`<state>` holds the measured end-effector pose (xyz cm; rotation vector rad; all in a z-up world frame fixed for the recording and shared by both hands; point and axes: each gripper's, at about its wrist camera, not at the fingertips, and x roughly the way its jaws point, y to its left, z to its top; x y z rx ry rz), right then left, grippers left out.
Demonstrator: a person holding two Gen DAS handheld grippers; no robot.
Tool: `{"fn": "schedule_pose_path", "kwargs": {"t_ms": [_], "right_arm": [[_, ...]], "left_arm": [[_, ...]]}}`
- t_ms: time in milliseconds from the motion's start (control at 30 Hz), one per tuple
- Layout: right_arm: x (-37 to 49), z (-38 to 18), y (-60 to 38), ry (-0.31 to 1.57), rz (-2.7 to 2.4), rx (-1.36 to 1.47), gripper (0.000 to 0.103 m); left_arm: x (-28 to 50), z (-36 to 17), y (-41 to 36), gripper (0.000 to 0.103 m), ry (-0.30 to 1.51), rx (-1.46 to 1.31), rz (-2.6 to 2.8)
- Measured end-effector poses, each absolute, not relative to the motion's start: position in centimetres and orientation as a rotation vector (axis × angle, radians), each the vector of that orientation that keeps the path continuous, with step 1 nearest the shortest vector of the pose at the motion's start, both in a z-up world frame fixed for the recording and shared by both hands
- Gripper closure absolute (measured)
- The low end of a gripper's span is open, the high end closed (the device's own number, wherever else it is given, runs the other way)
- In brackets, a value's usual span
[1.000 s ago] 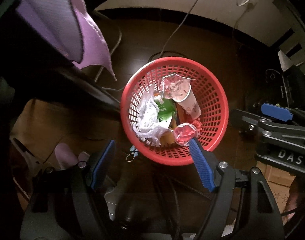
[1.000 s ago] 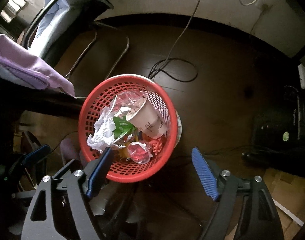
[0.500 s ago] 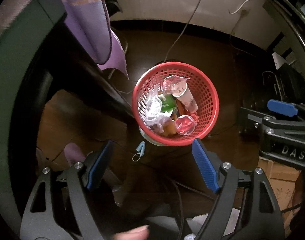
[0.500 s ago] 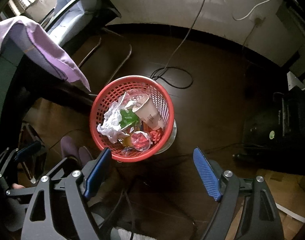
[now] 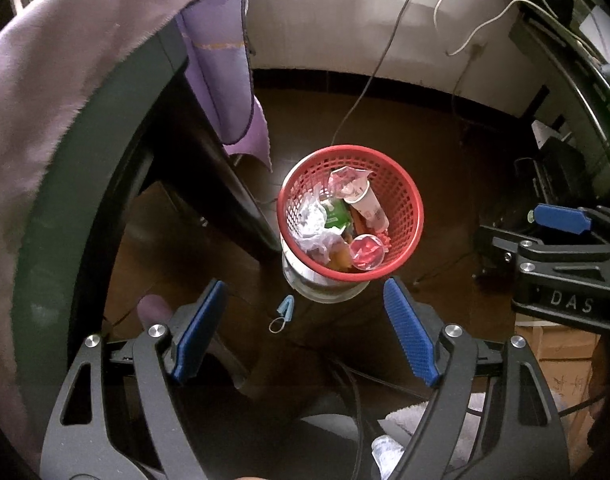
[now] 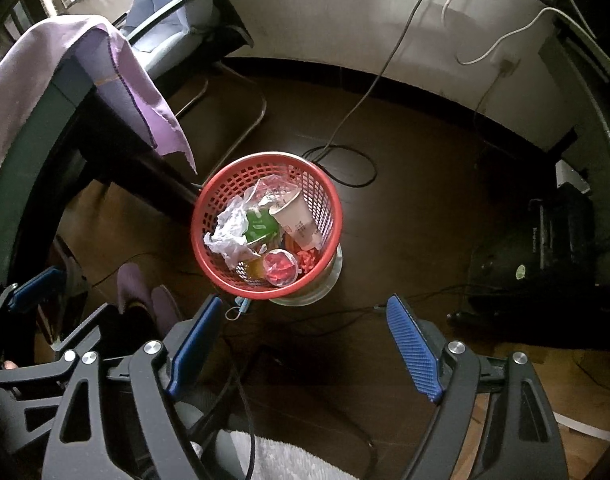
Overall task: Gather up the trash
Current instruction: 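Raise both open tools away from the basket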
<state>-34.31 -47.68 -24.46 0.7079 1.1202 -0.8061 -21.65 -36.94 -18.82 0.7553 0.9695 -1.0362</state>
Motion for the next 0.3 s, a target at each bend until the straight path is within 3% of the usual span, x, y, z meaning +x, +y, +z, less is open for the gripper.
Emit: {"fn": "schedule_pose_path", "kwargs": {"t_ms": [300], "right_arm": [[-34.2, -22.9, -46.2, 1.116, -0.81, 0.665, 0.021]], "left_arm": [[-22.0, -16.9, -35.0, 0.024, 0.948, 0.725, -1.031]]}}
